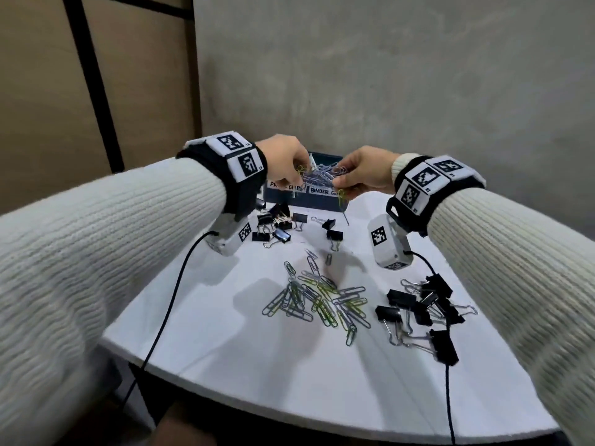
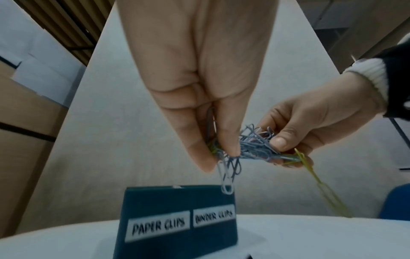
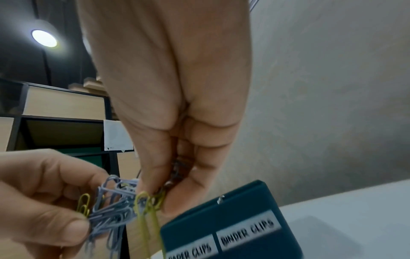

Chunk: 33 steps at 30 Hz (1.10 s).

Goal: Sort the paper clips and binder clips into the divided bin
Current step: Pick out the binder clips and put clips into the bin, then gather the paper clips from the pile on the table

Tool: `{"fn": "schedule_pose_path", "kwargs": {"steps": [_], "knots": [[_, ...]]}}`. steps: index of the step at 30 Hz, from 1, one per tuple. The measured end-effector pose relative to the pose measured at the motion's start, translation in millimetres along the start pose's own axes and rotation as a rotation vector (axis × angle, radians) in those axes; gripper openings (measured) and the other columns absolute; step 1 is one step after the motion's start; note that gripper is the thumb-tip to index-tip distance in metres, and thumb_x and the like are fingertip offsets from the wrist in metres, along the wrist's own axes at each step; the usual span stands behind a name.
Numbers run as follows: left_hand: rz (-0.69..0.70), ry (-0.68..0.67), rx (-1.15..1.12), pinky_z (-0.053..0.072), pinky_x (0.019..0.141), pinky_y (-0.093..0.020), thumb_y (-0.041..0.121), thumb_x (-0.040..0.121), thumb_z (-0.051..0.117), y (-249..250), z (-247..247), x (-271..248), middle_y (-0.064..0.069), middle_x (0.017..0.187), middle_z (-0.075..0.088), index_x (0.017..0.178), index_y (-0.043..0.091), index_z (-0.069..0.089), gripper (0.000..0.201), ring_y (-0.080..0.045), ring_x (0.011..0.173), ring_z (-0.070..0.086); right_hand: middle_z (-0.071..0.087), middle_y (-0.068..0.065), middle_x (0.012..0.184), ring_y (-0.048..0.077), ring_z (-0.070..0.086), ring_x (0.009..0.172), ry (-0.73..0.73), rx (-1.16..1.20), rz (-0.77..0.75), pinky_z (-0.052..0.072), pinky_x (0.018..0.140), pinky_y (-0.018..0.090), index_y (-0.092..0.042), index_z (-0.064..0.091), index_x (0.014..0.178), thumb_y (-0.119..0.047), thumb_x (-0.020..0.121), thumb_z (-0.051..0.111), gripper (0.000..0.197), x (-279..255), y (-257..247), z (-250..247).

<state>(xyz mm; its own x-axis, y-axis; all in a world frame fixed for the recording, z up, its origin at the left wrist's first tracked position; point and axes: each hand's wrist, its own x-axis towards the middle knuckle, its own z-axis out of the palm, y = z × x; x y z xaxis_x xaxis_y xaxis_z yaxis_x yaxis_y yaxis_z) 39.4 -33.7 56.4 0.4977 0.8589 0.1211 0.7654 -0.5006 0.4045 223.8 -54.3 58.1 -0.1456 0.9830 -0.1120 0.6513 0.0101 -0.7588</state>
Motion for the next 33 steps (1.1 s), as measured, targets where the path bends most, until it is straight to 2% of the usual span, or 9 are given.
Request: {"fn": "schedule_pose_path", "kwargs": {"steps": [5, 12, 15, 17, 20, 24, 26, 29, 33], "knots": [[-0.011, 0.116, 0.061, 0.056, 0.06, -0.021, 0.008, 0.088, 0.064, -15, -37, 41, -0.006, 0.091, 0.063, 0.116, 0.006, 0.063, 0.028, -0.018, 0.062, 0.063, 0.062, 0.006, 0.079, 0.014, 0.059, 0.064, 0.089, -0.06, -0.037, 0.057, 0.056, 0.015, 0.004, 0.061, 0.112, -0.003, 0.089, 0.058, 0.024, 46, -37, -21], [-0.075, 0.272, 0.134, 0.047, 0.081, -0.03, 0.01, 0.088, 0.063, -55, -39, 99, -0.015, 0.112, 0.066, 0.112, 0.005, 0.065, 0.025, -0.029, 0.1, 0.061, 0.061, 0.002, 0.074, 0.011, 0.059, 0.062, 0.253, -0.044, -0.095, 0.056, 0.058, 0.015, 0.005, 0.062, 0.112, -0.004, 0.089, 0.06, 0.025, 134, -38, -16], [-0.092, 0.301, 0.107, 0.045, 0.089, -0.031, 0.009, 0.088, 0.063, -70, -25, 116, -0.016, 0.116, 0.065, 0.116, 0.004, 0.064, 0.029, -0.03, 0.108, 0.059, 0.062, 0.006, 0.078, 0.015, 0.06, 0.063, 0.308, -0.033, -0.097, 0.059, 0.066, 0.026, 0.006, 0.061, 0.112, 0.0, 0.089, 0.058, 0.024, 167, -24, -4], [-0.105, 0.277, 0.109, 0.044, 0.091, -0.03, 0.009, 0.087, 0.064, -80, -11, 124, -0.015, 0.117, 0.066, 0.115, 0.004, 0.066, 0.028, -0.029, 0.109, 0.06, 0.066, 0.013, 0.088, 0.026, 0.066, 0.075, 0.291, -0.112, -0.078, 0.059, 0.076, 0.036, 0.004, 0.065, 0.108, -0.001, 0.087, 0.061, 0.022, 181, -10, 8], [-0.107, 0.154, 0.15, 0.046, 0.094, -0.028, 0.012, 0.084, 0.067, -85, 5, 130, -0.008, 0.117, 0.069, 0.116, 0.01, 0.068, 0.032, -0.024, 0.11, 0.062, 0.066, 0.012, 0.089, 0.025, 0.062, 0.082, 0.167, -0.318, -0.022, 0.055, 0.065, 0.023, 0.0, 0.067, 0.109, -0.007, 0.083, 0.066, 0.027, 184, -3, 20], [-0.147, 0.118, 0.174, 0.048, 0.098, -0.038, 0.02, 0.079, 0.071, -75, 2, 126, 0.002, 0.116, 0.069, 0.117, 0.024, 0.068, 0.038, -0.021, 0.111, 0.061, 0.066, 0.016, 0.093, 0.029, 0.066, 0.087, 0.146, -0.368, 0.036, 0.056, 0.083, 0.043, 0.0, 0.065, 0.114, 0.002, 0.082, 0.063, 0.032, 171, -12, 13], [-0.136, 0.156, 0.155, 0.048, 0.097, -0.038, 0.021, 0.079, 0.071, -66, -4, 115, 0.0, 0.114, 0.069, 0.113, 0.021, 0.069, 0.035, -0.022, 0.11, 0.062, 0.065, 0.015, 0.09, 0.032, 0.068, 0.089, 0.175, -0.332, 0.031, 0.056, 0.086, 0.046, -0.002, 0.067, 0.11, 0.006, 0.084, 0.057, 0.029, 156, -18, 6], [-0.035, 0.154, 0.108, 0.05, 0.082, -0.027, 0.02, 0.08, 0.07, -45, -6, 82, -0.003, 0.097, 0.069, 0.1, 0.012, 0.071, 0.021, -0.021, 0.095, 0.064, 0.063, 0.013, 0.083, 0.022, 0.063, 0.07, 0.183, -0.284, 0.016, 0.059, 0.077, 0.042, -0.007, 0.067, 0.084, 0.002, 0.088, 0.056, 0.015, 115, -25, -2], [-0.015, -0.285, 0.038, 0.049, 0.054, -0.018, 0.013, 0.085, 0.067, -25, 24, 27, -0.001, 0.075, 0.06, 0.098, 0.009, 0.068, 0.014, -0.013, 0.061, 0.055, 0.063, 0.013, 0.08, 0.024, 0.062, 0.07, -0.153, -0.409, 0.149, 0.056, 0.072, 0.039, 0.0, 0.064, 0.104, 0.001, 0.089, 0.056, 0.017, 50, -13, 8]]}}
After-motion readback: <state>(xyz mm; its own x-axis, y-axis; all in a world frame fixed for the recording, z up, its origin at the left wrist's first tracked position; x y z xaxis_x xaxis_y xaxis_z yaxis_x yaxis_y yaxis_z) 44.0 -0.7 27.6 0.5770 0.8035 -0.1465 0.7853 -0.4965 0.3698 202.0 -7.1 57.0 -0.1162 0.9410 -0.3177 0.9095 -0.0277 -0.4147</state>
